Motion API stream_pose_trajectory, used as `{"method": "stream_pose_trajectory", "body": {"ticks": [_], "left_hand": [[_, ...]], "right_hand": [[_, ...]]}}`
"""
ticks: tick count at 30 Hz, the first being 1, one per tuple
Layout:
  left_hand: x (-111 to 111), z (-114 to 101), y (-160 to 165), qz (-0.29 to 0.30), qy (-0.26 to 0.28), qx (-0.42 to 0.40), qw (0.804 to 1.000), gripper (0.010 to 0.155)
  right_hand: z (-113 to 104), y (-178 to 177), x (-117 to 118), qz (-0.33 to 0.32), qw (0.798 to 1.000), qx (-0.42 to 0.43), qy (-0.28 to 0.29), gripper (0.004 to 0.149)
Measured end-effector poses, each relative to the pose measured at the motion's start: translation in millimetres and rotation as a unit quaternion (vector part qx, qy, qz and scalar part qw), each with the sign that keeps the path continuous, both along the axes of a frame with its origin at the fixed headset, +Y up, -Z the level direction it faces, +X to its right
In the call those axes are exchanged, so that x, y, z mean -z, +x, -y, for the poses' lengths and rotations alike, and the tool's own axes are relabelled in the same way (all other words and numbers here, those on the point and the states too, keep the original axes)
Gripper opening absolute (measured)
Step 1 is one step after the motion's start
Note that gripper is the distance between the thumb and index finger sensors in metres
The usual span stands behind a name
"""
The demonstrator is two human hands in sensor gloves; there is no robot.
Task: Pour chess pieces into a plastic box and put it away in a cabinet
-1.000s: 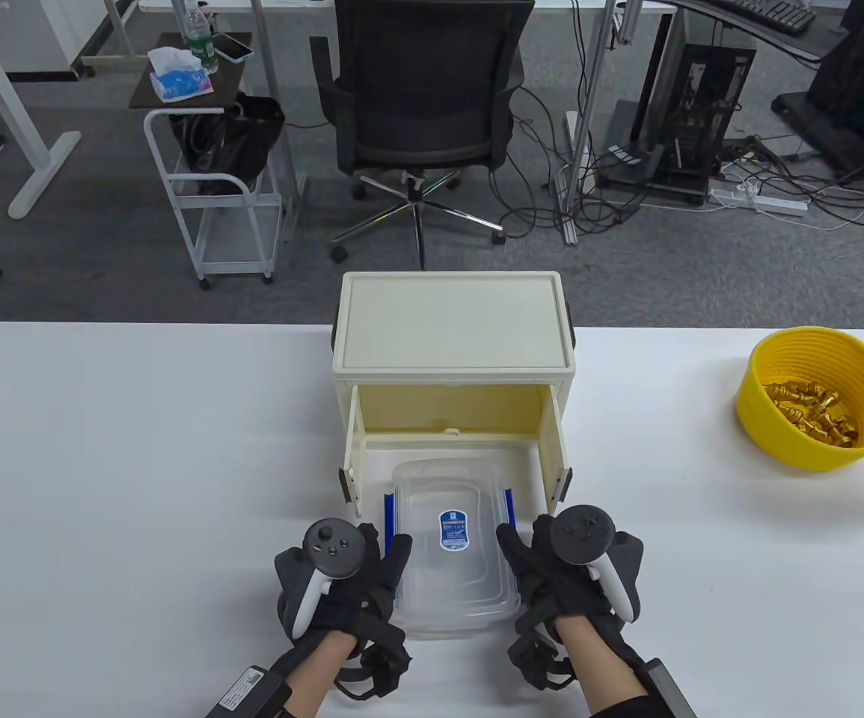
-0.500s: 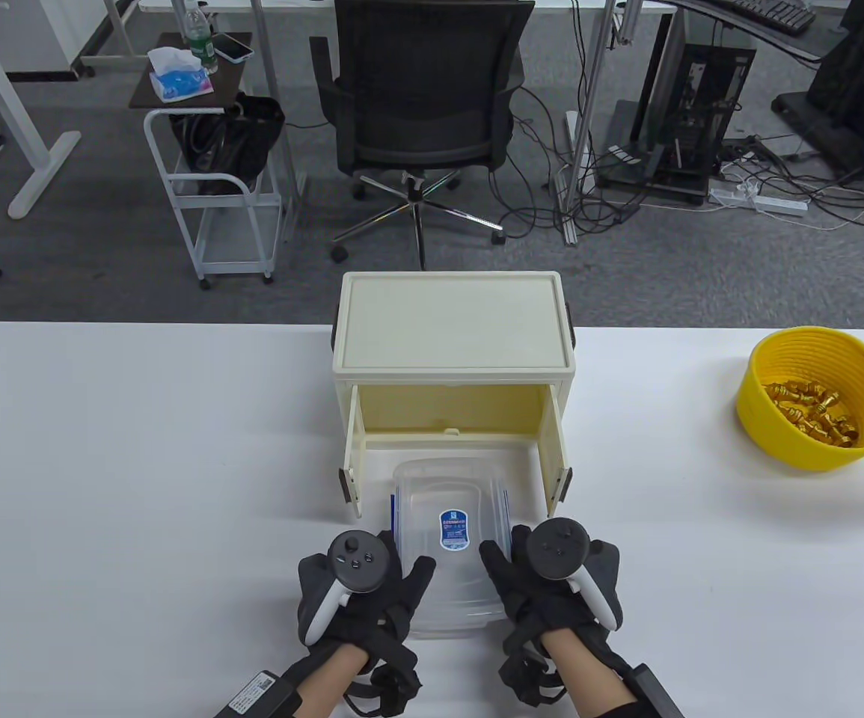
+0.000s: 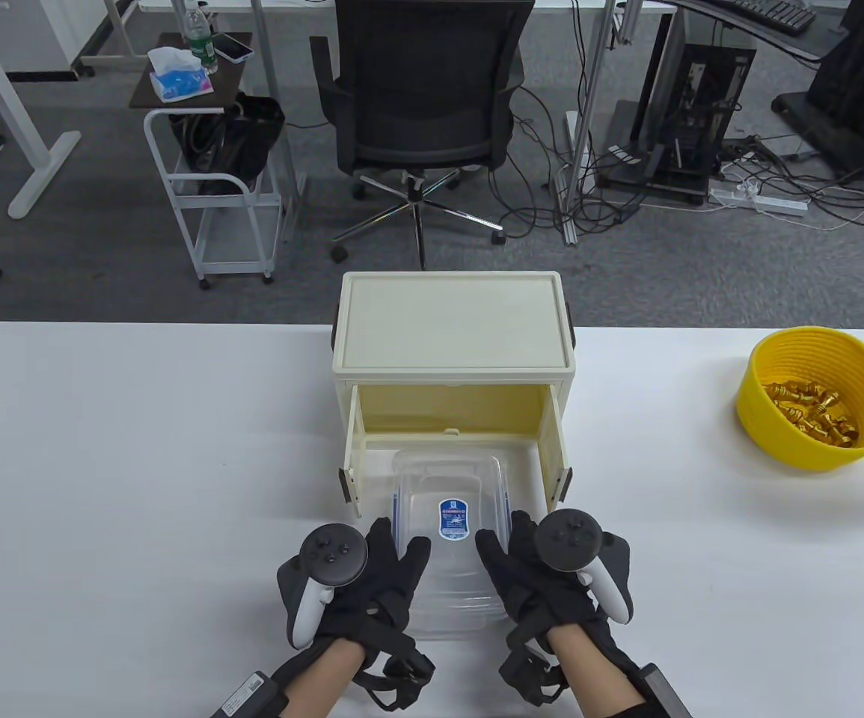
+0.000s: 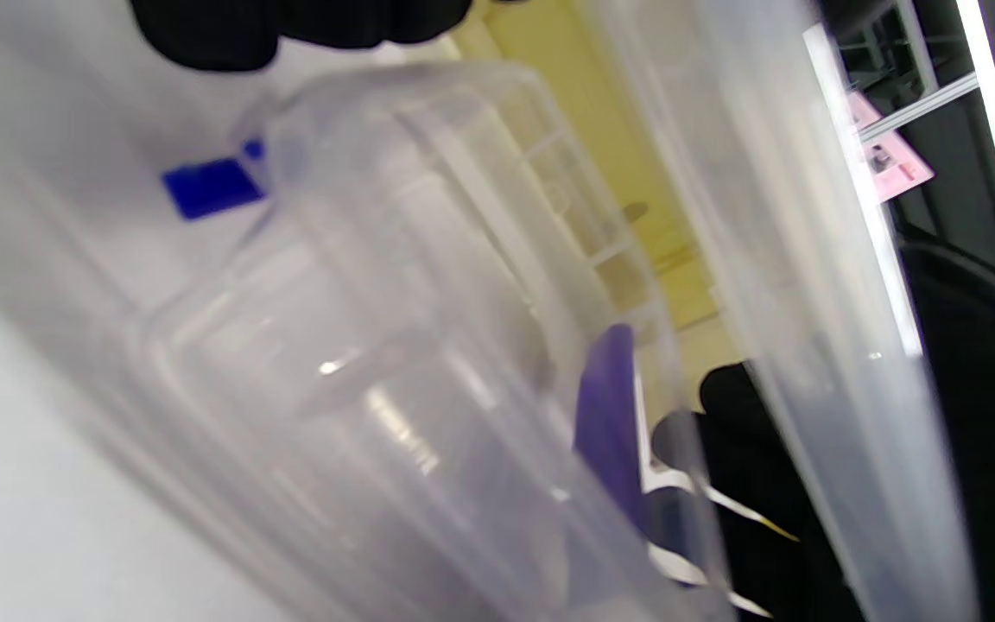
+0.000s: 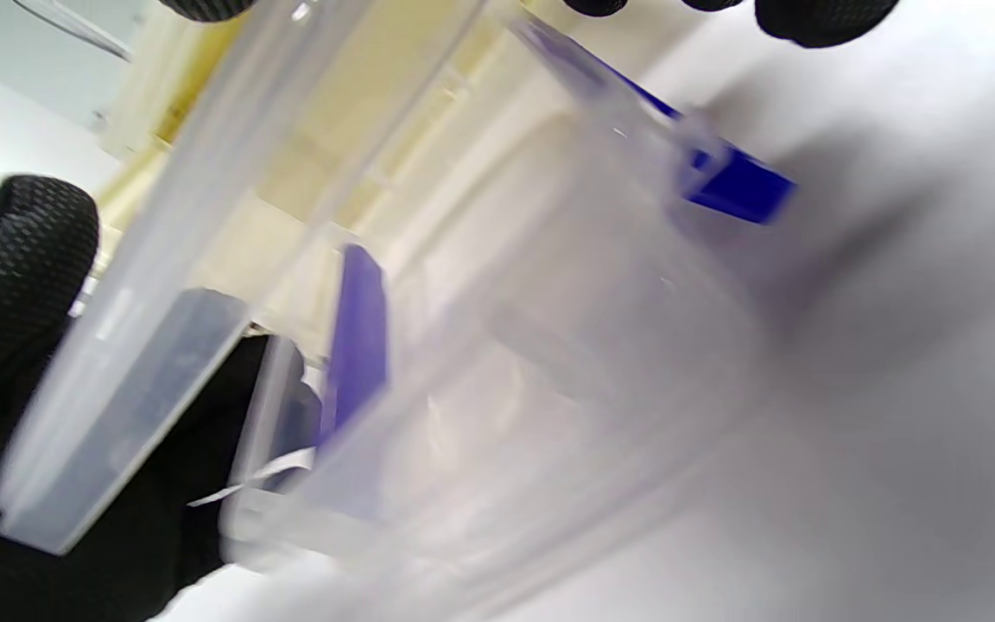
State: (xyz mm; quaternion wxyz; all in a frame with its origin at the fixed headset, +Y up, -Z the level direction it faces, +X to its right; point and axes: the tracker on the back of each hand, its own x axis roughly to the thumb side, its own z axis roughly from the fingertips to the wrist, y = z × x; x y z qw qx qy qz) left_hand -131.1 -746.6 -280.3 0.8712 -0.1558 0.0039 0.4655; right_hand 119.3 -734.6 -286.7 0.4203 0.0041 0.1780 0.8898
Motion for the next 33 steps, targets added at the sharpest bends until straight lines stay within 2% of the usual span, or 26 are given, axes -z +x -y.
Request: {"method": "stream_pose_trajectory", "body": {"ticks": [4, 8, 11, 14, 17, 21, 30, 33], "left_hand": [[-3, -21, -3, 0.010, 0.033, -0.017, 0.999, 0.083], [-7, -43, -6, 0.012, 0.083, -0.075, 0.994, 0.083], [-11, -57, -9, 0.015, 0.124, -0.128, 0.984, 0.082], [-13, -64, -11, 0.026, 0.144, -0.216, 0.965, 0.081], [-11, -63, -11, 0.040, 0.135, -0.316, 0.938, 0.078], [-6, -54, -11, 0.049, 0.102, -0.440, 0.891, 0.075], [-3, -53, -11, 0.067, 0.087, -0.514, 0.851, 0.073], [-3, -60, -15, 0.075, 0.112, -0.518, 0.845, 0.074]], "right_hand": [[-22, 2, -4, 0.003, 0.998, 0.044, 0.035, 0.084], [-46, 5, -12, 0.000, 0.991, 0.107, 0.083, 0.085], [-60, 6, -18, -0.004, 0.982, 0.146, 0.117, 0.085], [-68, 5, -23, -0.008, 0.970, 0.182, 0.159, 0.084], [-67, 3, -24, -0.003, 0.956, 0.225, 0.189, 0.084], [-62, 2, -22, -0.015, 0.950, 0.255, 0.179, 0.084], [-59, -1, -22, -0.022, 0.948, 0.264, 0.176, 0.084], [-60, 0, -22, -0.022, 0.946, 0.271, 0.175, 0.084]]}}
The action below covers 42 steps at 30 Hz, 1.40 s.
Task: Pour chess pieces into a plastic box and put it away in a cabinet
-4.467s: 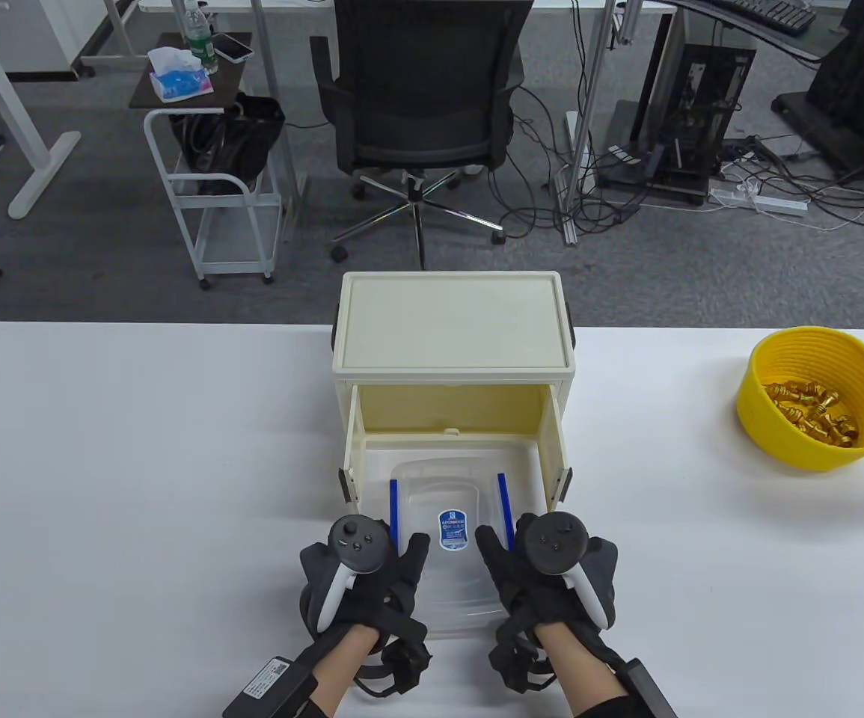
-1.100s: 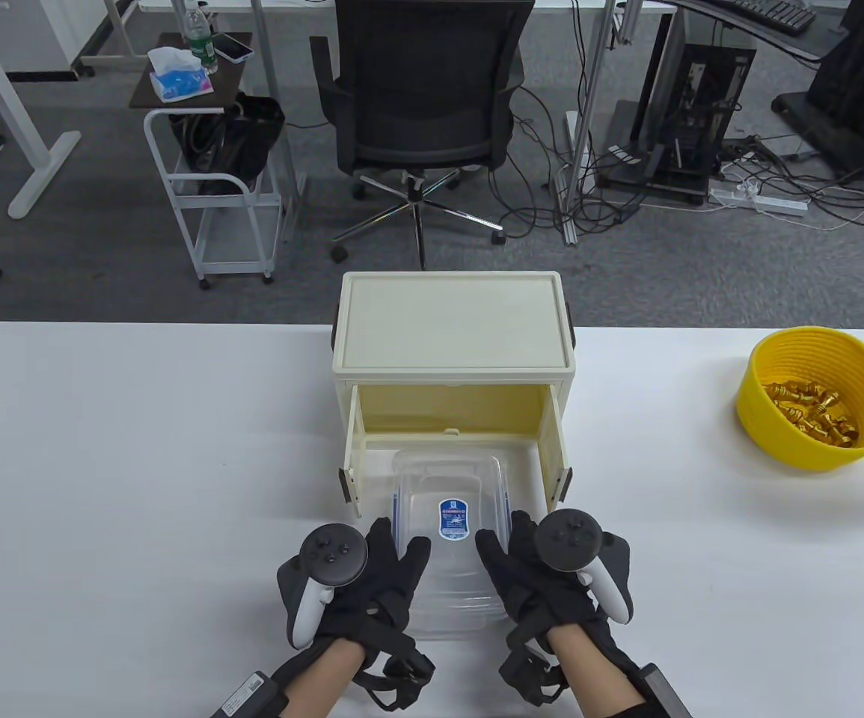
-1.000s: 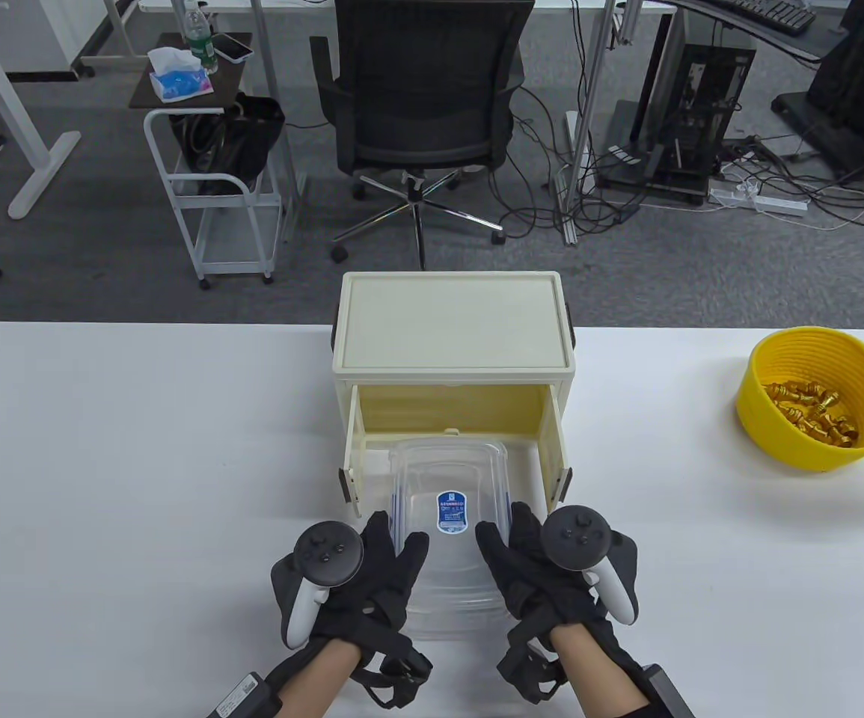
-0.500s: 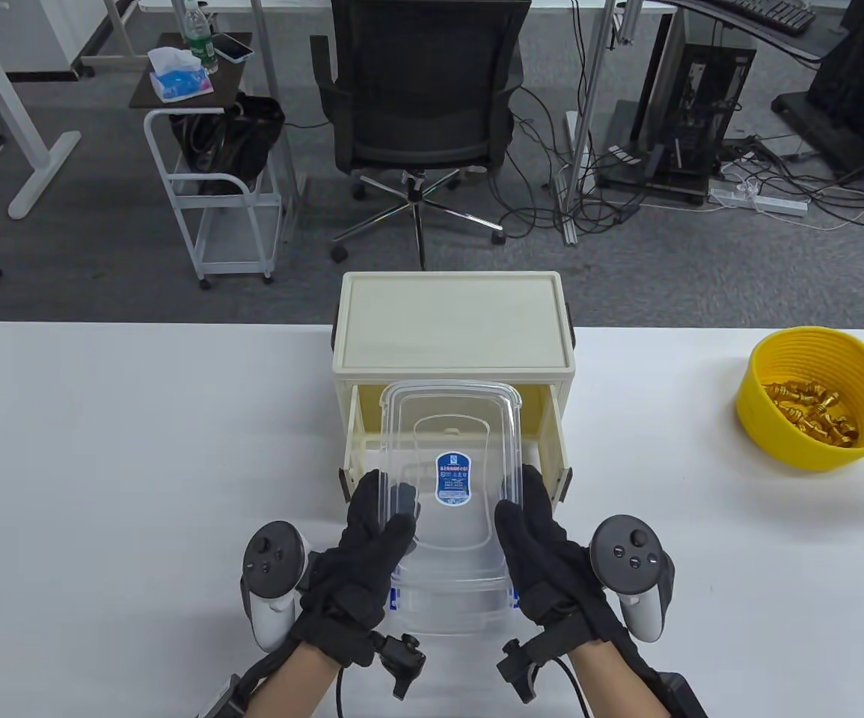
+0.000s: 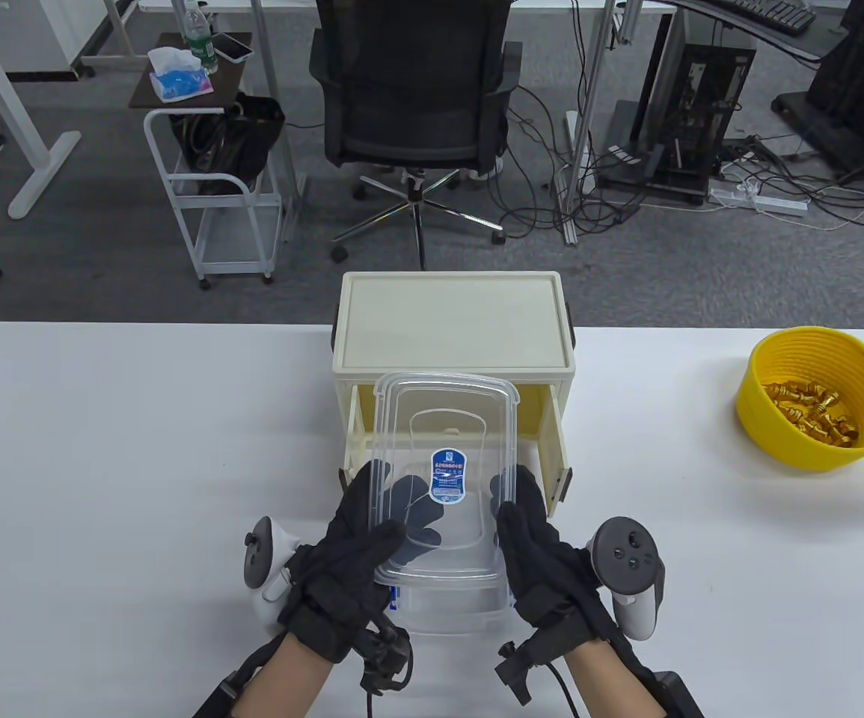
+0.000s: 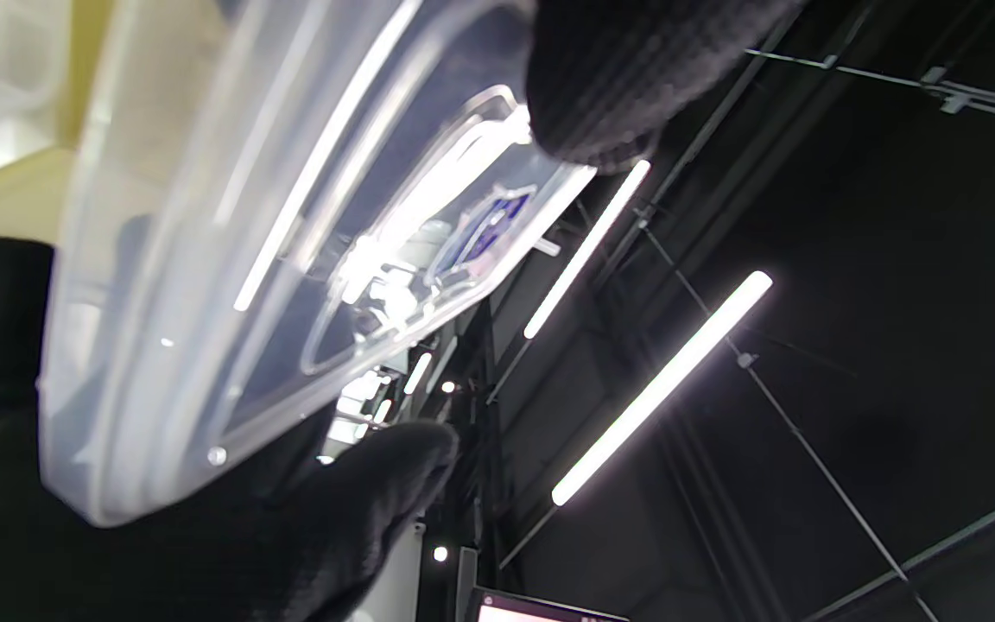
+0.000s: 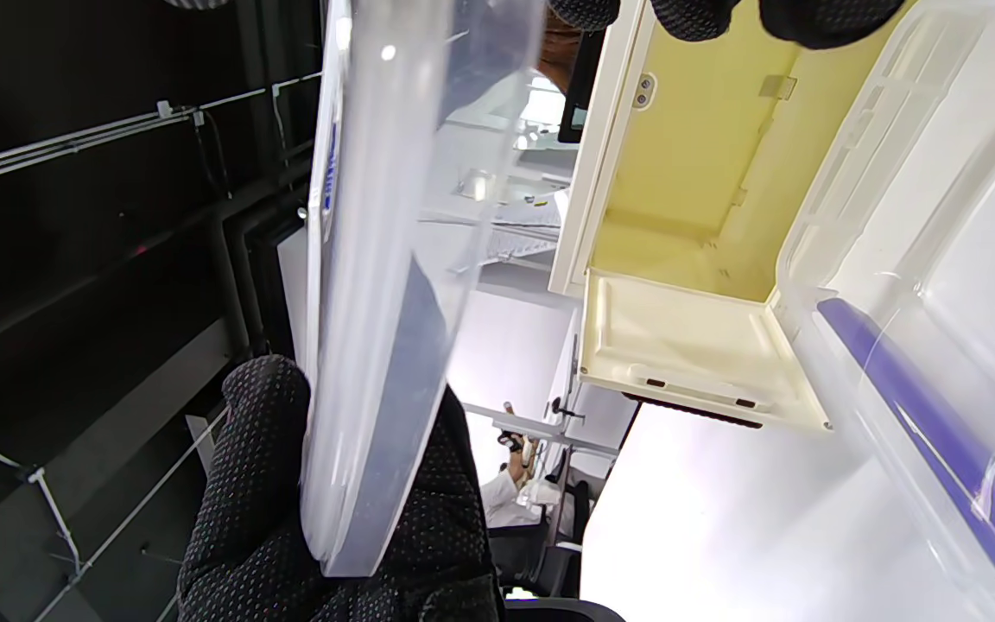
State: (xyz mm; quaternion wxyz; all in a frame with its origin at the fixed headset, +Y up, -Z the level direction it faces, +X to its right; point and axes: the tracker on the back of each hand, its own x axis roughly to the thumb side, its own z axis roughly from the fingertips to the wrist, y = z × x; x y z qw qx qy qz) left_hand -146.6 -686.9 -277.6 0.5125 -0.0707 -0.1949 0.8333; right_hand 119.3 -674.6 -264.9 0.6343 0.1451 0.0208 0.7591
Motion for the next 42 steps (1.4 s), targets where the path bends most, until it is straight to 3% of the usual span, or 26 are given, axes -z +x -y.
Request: {"method": "stream_pose_trajectory", "body": {"ticks": [3, 7, 10, 12, 14, 15, 16, 17, 18, 19, 24, 28, 31, 32, 33, 36, 40, 42], "left_hand": [[-2, -17, -12, -0.014, 0.033, -0.036, 0.999, 0.078], [-8, -46, -47, -0.117, 0.128, 0.008, 0.985, 0.081], [-16, -65, -79, -0.243, 0.192, 0.124, 0.943, 0.082], [-20, -72, -94, -0.321, 0.214, 0.216, 0.897, 0.081], [-22, -75, -108, -0.396, 0.226, 0.328, 0.827, 0.081], [-21, -73, -115, -0.427, 0.224, 0.398, 0.780, 0.080], [-19, -71, -118, -0.445, 0.220, 0.443, 0.746, 0.080], [-16, -64, -123, -0.469, 0.216, 0.499, 0.695, 0.080], [-12, -59, -126, -0.479, 0.212, 0.536, 0.662, 0.080], [-7, -49, -130, -0.481, 0.198, 0.591, 0.616, 0.080], [16, 0, -139, -0.419, 0.111, 0.759, 0.485, 0.080], [28, 42, -138, -0.329, 0.071, 0.844, 0.417, 0.079], [36, 63, -129, -0.256, 0.058, 0.903, 0.339, 0.079], [38, 68, -127, -0.237, 0.052, 0.915, 0.323, 0.079], [39, 73, -125, -0.216, 0.049, 0.923, 0.315, 0.079], [42, 85, -120, -0.184, 0.035, 0.927, 0.325, 0.079], [46, 95, -116, -0.135, 0.012, 0.925, 0.354, 0.079], [47, 96, -113, -0.130, 0.015, 0.932, 0.338, 0.079]], "right_hand": [[-1, 3, 1, 0.006, 1.000, -0.004, 0.004, 0.084], [-2, 5, 1, 0.016, 1.000, -0.017, 0.012, 0.084], [-2, 5, 1, 0.015, 1.000, -0.015, 0.013, 0.083], [-2, 5, 1, 0.013, 1.000, -0.013, 0.013, 0.083], [-2, 5, 1, 0.013, 1.000, -0.013, 0.012, 0.083], [-2, 6, 1, 0.015, 1.000, -0.014, 0.013, 0.083], [-2, 6, 1, 0.016, 1.000, -0.014, 0.013, 0.083], [-2, 6, 1, 0.017, 1.000, -0.015, 0.013, 0.083], [-2, 7, 1, 0.017, 1.000, -0.014, 0.013, 0.083], [-2, 7, 1, 0.018, 1.000, -0.013, 0.012, 0.083], [-1, 9, 2, 0.023, 1.000, -0.013, 0.009, 0.083], [-1, 8, 2, 0.022, 1.000, -0.013, 0.006, 0.083], [0, 8, 2, 0.019, 1.000, -0.019, 0.002, 0.082], [0, 7, 2, 0.018, 1.000, -0.021, 0.001, 0.082], [1, 7, 2, 0.017, 1.000, -0.023, 0.000, 0.082], [2, 5, 2, 0.015, 1.000, -0.024, -0.002, 0.082], [2, 4, 2, 0.012, 1.000, -0.028, -0.004, 0.082], [2, 4, 2, 0.012, 0.999, -0.029, -0.004, 0.082]]}}
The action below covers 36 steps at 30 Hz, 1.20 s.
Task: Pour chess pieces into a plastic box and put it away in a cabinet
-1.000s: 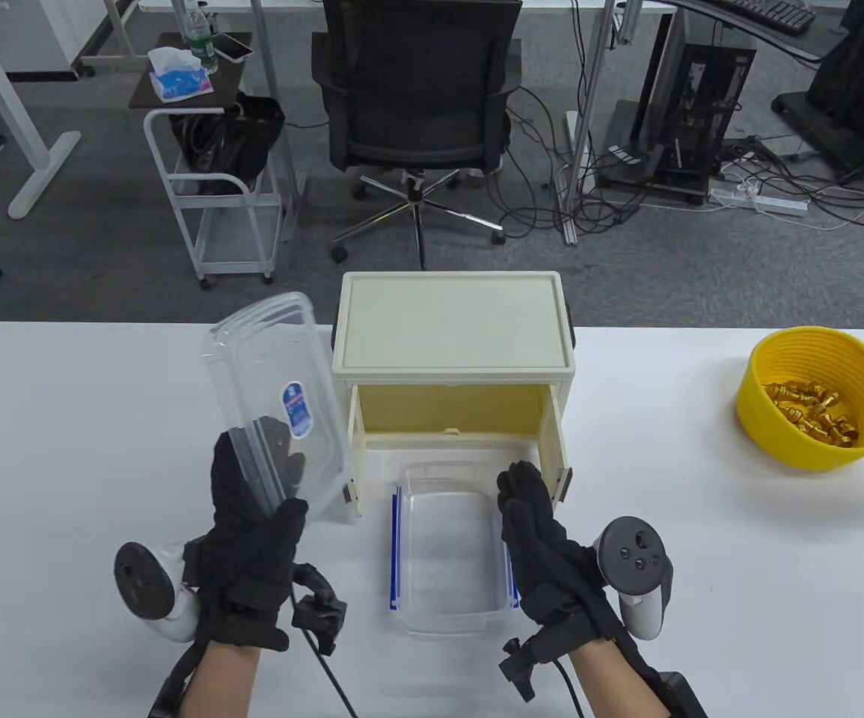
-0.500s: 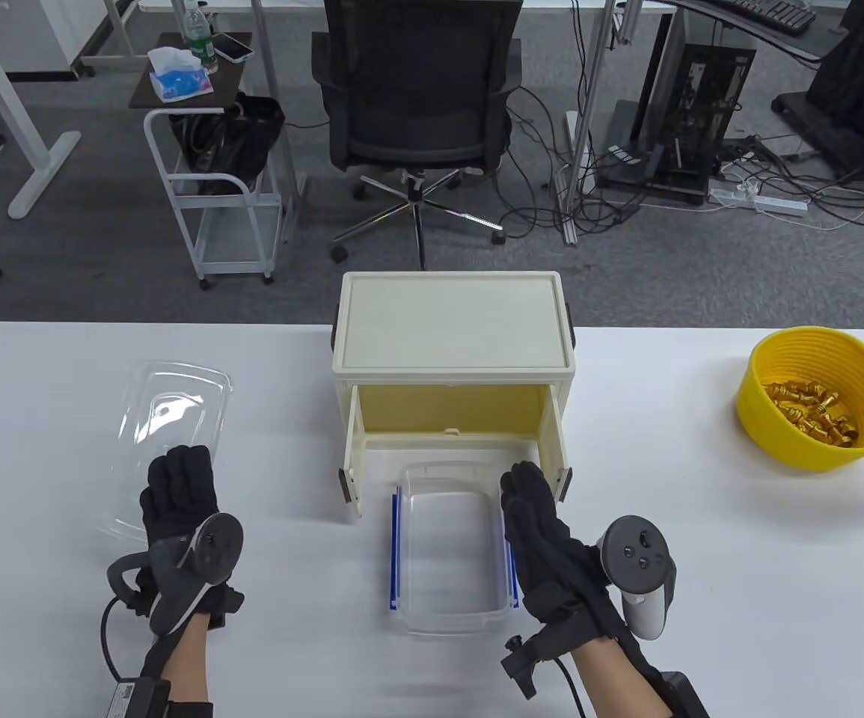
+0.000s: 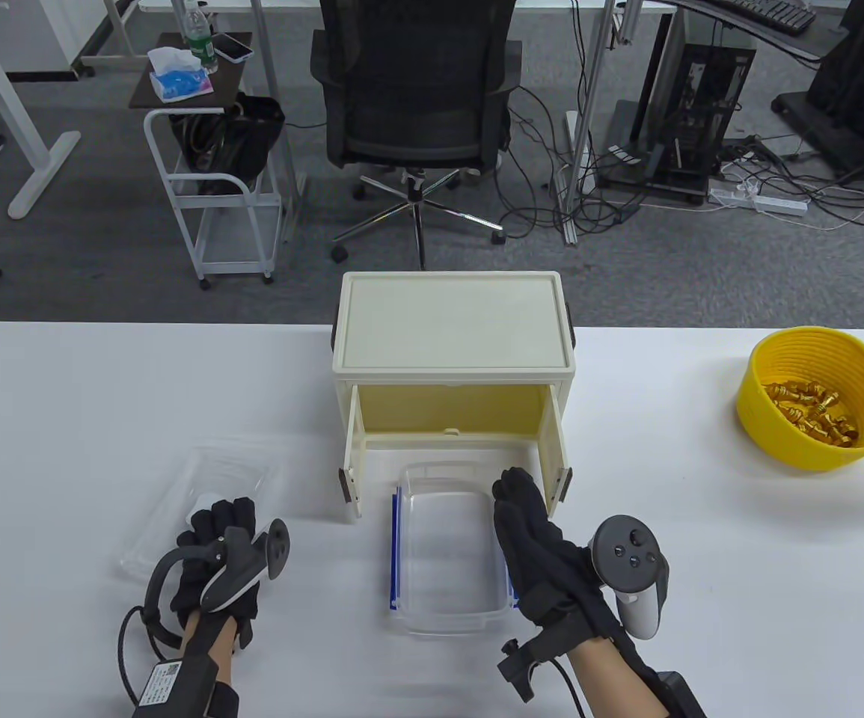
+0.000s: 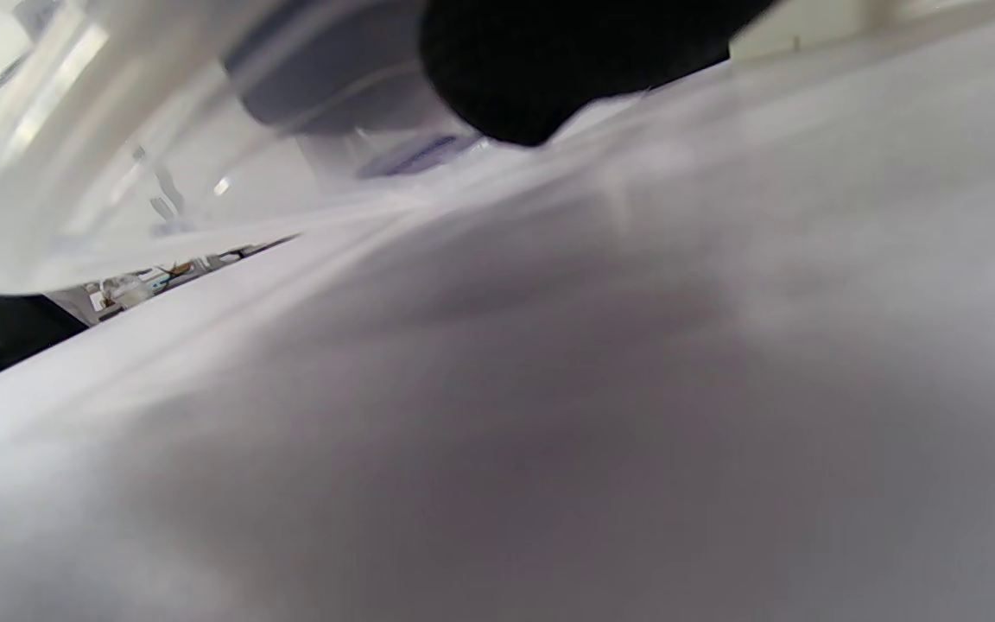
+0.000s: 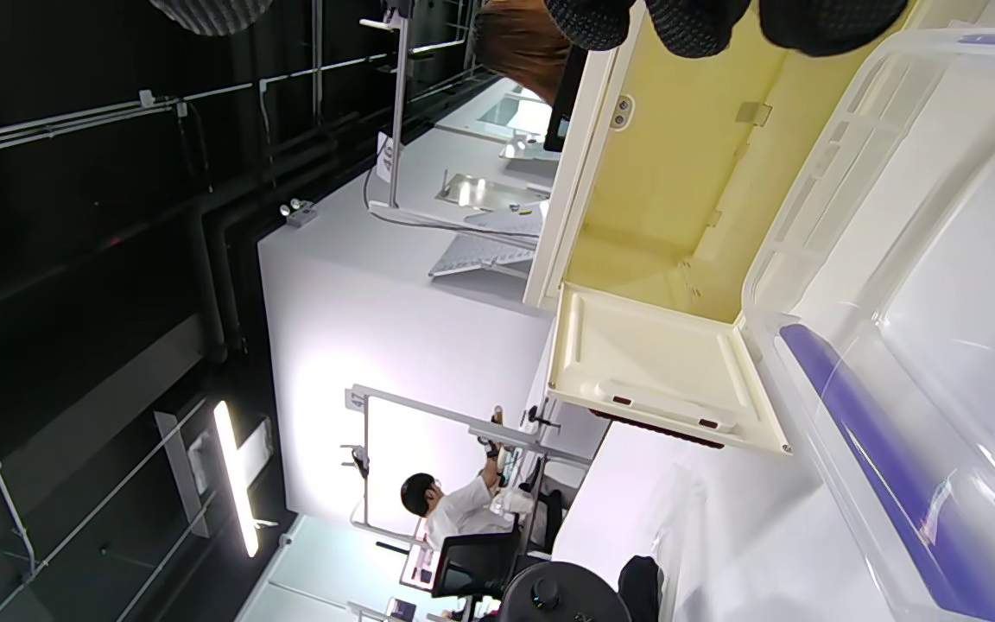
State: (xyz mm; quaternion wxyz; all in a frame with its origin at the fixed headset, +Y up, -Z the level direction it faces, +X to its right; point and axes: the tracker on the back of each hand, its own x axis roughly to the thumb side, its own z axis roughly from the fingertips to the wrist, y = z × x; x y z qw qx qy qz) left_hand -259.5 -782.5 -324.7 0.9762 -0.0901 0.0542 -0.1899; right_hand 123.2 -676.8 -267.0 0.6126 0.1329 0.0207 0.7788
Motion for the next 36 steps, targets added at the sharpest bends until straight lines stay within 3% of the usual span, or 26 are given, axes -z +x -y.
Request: {"method": "stream_pose_trajectory", "body": {"ticks": [8, 16, 21, 28, 32, 36], "left_hand": [[6, 9, -3, -0.037, -0.066, -0.143, 0.987, 0.070], [7, 8, -8, -0.047, -0.043, -0.160, 0.985, 0.063], [3, -5, -5, -0.036, 0.025, -0.195, 0.980, 0.066], [-9, -36, -1, -0.018, 0.124, -0.285, 0.950, 0.069], [-13, -49, 1, -0.012, 0.148, -0.326, 0.934, 0.069], [-15, -56, 1, -0.006, 0.164, -0.352, 0.922, 0.070]], "right_hand": [[0, -1, 0, 0.000, 1.000, -0.001, 0.002, 0.081], [-1, 1, 0, 0.011, 1.000, 0.000, 0.007, 0.081], [-10, 6, -4, 0.026, 0.999, 0.019, 0.031, 0.081], [-31, 47, -7, 0.113, 0.989, 0.075, 0.060, 0.082], [-18, 90, 8, 0.217, 0.970, 0.110, 0.011, 0.084], [29, 137, 49, 0.286, 0.934, 0.179, -0.117, 0.090]]}}
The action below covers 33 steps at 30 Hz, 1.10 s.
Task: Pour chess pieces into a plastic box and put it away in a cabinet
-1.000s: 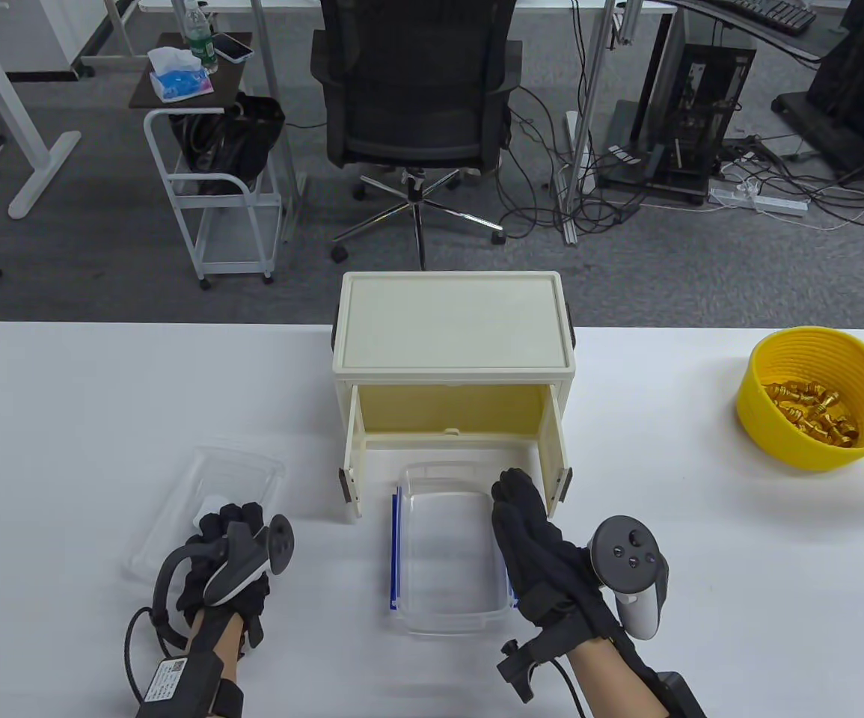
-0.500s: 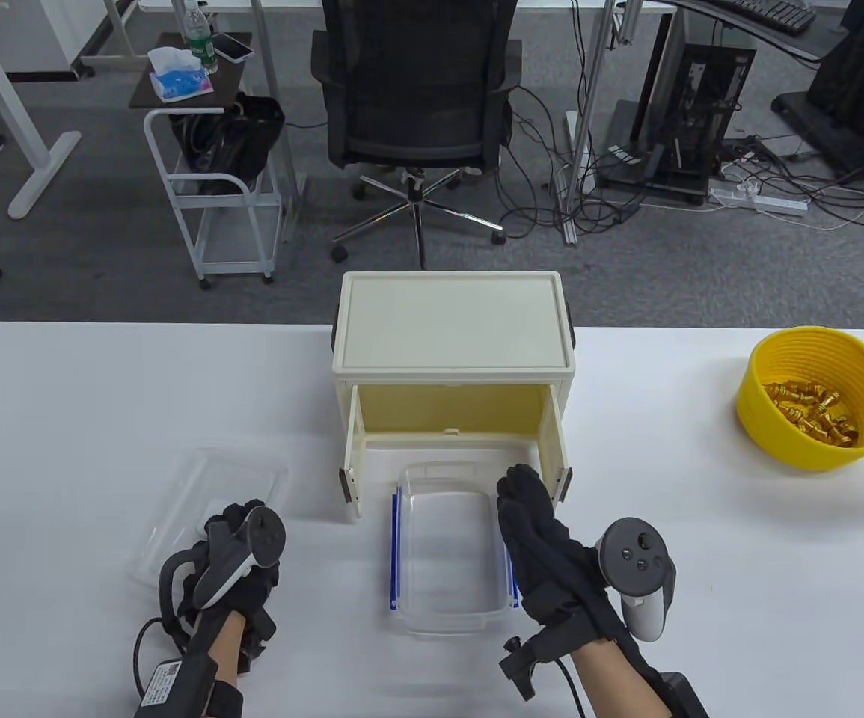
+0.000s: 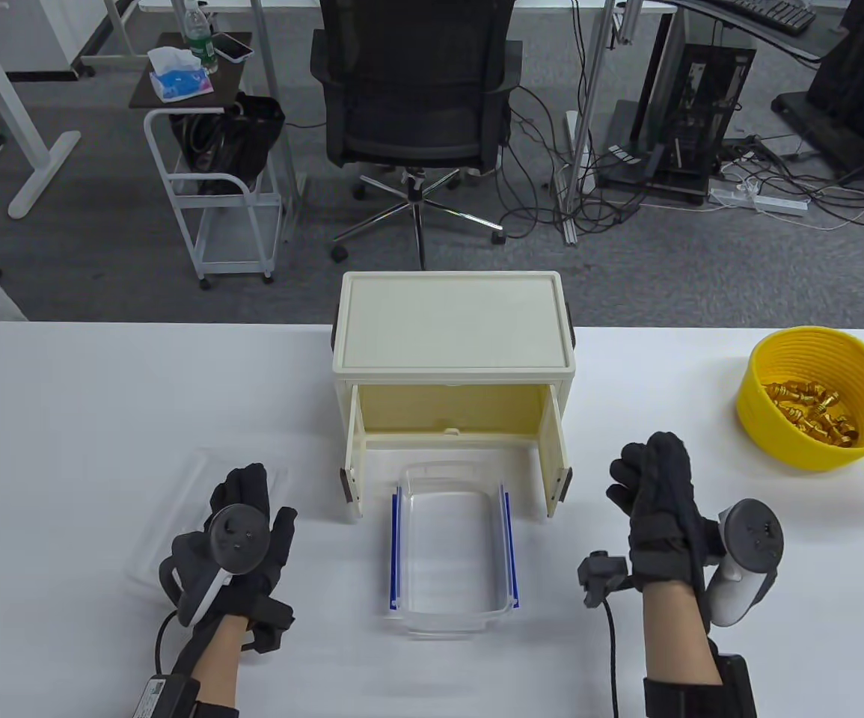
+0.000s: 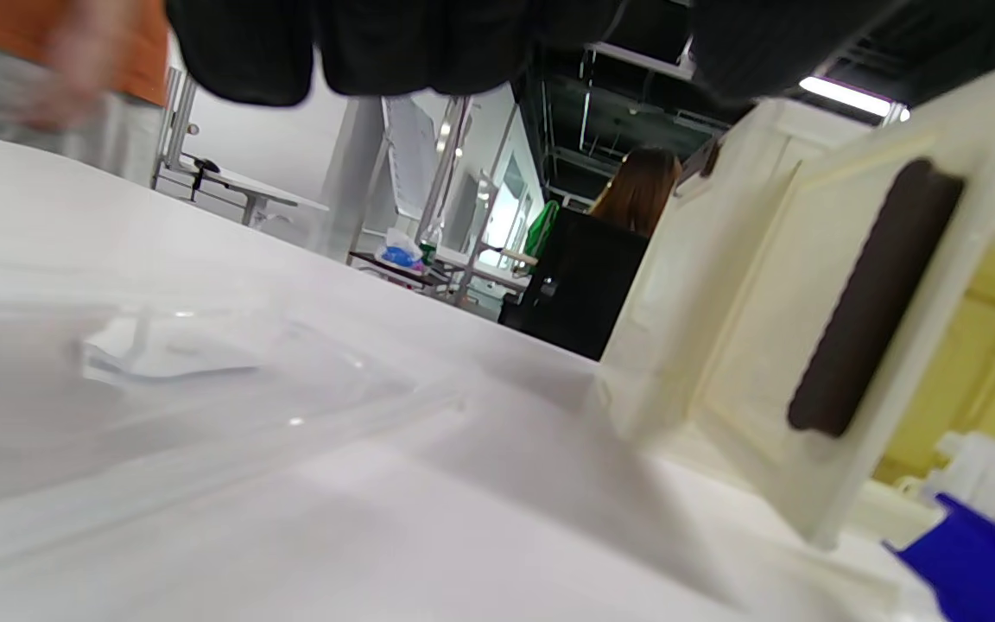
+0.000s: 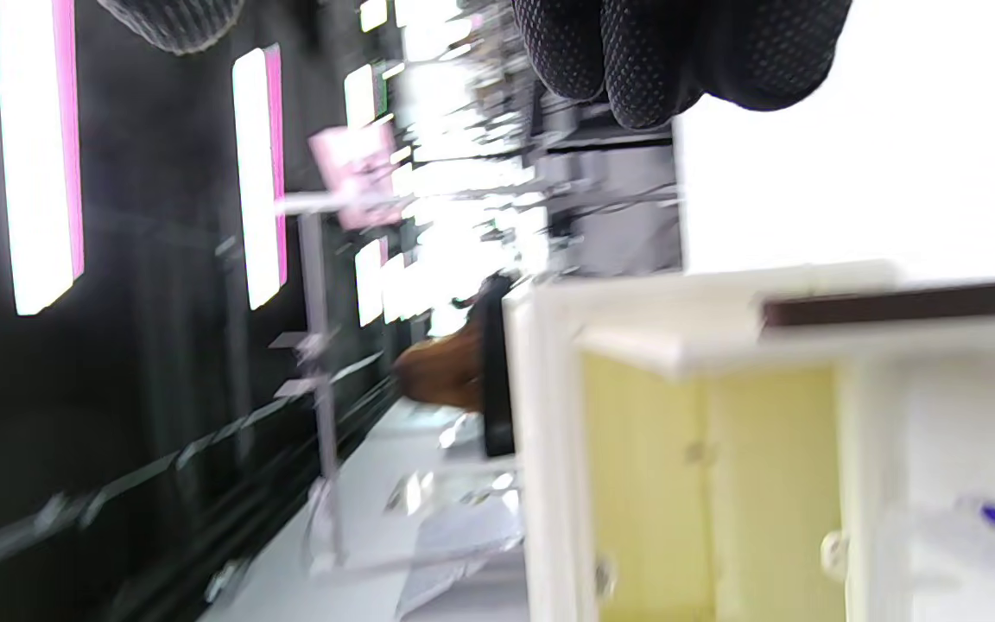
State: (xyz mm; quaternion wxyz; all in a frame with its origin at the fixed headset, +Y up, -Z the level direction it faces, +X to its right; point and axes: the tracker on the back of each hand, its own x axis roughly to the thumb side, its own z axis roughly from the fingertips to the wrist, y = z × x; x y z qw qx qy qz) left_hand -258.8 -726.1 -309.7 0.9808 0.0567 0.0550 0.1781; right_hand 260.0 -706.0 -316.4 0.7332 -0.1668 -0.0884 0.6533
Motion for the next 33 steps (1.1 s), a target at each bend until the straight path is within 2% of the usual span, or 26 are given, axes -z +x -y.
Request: {"method": "stream_pose_trajectory", "body": {"ticks": [3, 6, 9, 13, 18, 22, 28, 33], "left_hand": [[0, -1, -2, 0.001, 0.002, -0.019, 1.000, 0.070], [1, -1, -5, -0.002, 0.000, -0.031, 1.000, 0.070], [1, -2, -7, -0.005, 0.004, -0.040, 0.999, 0.070], [2, -2, -9, -0.004, 0.004, -0.052, 0.999, 0.070], [4, 1, -9, -0.006, -0.004, -0.054, 0.999, 0.071], [4, 2, -7, -0.003, -0.007, -0.056, 0.998, 0.071], [5, 2, -3, 0.004, -0.004, -0.054, 0.999, 0.071], [4, 1, -2, 0.006, -0.004, -0.048, 0.999, 0.071]], "right_hand": [[37, 33, 30, 0.021, 0.989, 0.136, -0.049, 0.094], [72, 67, 55, 0.046, 0.956, 0.285, -0.046, 0.099], [92, 89, 73, 0.073, 0.941, 0.328, -0.035, 0.102], [110, 103, 92, 0.072, 0.921, 0.383, -0.013, 0.104], [118, 117, 116, 0.070, 0.914, 0.399, 0.001, 0.108], [119, 128, 124, 0.088, 0.906, 0.413, -0.001, 0.108], [120, 143, 125, 0.093, 0.933, 0.345, -0.038, 0.101], [127, 143, 122, 0.112, 0.932, 0.344, -0.026, 0.089]]}}
